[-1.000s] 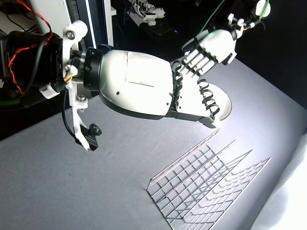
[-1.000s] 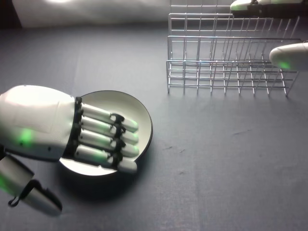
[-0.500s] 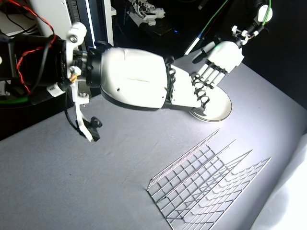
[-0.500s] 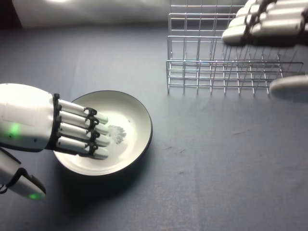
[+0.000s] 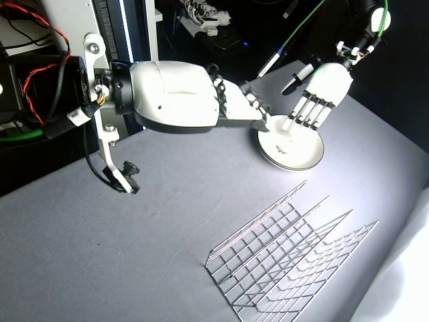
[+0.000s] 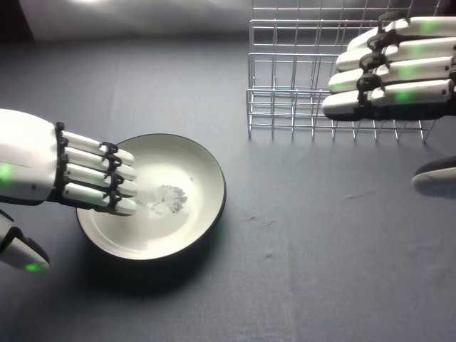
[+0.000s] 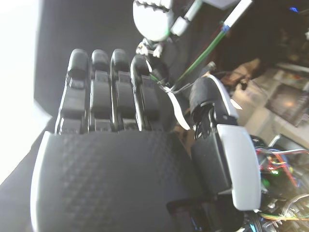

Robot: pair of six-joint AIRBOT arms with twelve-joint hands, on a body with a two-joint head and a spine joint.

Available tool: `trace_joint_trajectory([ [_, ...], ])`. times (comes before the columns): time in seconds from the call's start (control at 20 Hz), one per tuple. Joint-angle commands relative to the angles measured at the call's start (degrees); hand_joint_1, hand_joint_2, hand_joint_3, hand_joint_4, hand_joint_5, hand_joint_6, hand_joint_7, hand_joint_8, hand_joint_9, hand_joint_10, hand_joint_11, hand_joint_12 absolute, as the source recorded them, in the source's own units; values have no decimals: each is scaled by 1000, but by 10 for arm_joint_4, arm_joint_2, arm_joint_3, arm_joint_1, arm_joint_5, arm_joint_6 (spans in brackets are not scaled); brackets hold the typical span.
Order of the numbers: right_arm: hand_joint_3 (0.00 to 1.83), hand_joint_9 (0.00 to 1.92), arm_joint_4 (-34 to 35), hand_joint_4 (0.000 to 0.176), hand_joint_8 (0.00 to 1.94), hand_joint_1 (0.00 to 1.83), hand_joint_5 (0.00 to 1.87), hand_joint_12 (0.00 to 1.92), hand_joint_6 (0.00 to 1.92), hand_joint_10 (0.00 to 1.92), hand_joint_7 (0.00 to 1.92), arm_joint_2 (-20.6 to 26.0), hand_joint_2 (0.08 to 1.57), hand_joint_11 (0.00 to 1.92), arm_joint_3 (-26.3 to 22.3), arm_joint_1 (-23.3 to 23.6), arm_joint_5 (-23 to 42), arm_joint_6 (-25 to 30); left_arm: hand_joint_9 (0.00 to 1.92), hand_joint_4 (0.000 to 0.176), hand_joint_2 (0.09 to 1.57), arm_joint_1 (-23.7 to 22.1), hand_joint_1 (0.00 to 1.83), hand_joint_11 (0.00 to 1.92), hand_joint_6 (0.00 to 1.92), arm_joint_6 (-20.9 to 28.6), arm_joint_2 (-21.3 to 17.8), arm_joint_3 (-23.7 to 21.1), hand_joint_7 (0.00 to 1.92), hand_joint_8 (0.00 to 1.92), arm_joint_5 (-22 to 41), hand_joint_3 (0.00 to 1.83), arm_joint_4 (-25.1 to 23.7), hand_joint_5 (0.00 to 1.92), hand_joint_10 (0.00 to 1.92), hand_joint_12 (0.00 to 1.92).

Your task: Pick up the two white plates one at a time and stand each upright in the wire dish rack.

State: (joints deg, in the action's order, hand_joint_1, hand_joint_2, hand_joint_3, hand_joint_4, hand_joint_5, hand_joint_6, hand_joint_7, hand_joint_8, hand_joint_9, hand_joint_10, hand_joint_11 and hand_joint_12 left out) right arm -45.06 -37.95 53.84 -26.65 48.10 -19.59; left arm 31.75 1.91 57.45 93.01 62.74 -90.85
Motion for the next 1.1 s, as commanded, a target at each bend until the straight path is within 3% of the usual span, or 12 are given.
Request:
trace_joint_trajectory([
  [0.0, 0, 170, 35, 0, 3, 76, 227, 448, 4, 6, 202, 3, 1373, 0, 1, 5, 55, -8, 28, 0, 1213, 1, 0, 10, 10, 3, 1, 4, 53, 11, 32, 0, 35, 87, 10, 5],
  [1.05, 2, 156, 19, 0, 2, 84, 192, 402, 2, 4, 185, -10, 1385, 0, 33, -3, 99, -18, 1, 0, 1220, 54, 0, 0, 0, -25, 24, 42, 24, 0, 23, 0, 17, 60, 0, 0],
])
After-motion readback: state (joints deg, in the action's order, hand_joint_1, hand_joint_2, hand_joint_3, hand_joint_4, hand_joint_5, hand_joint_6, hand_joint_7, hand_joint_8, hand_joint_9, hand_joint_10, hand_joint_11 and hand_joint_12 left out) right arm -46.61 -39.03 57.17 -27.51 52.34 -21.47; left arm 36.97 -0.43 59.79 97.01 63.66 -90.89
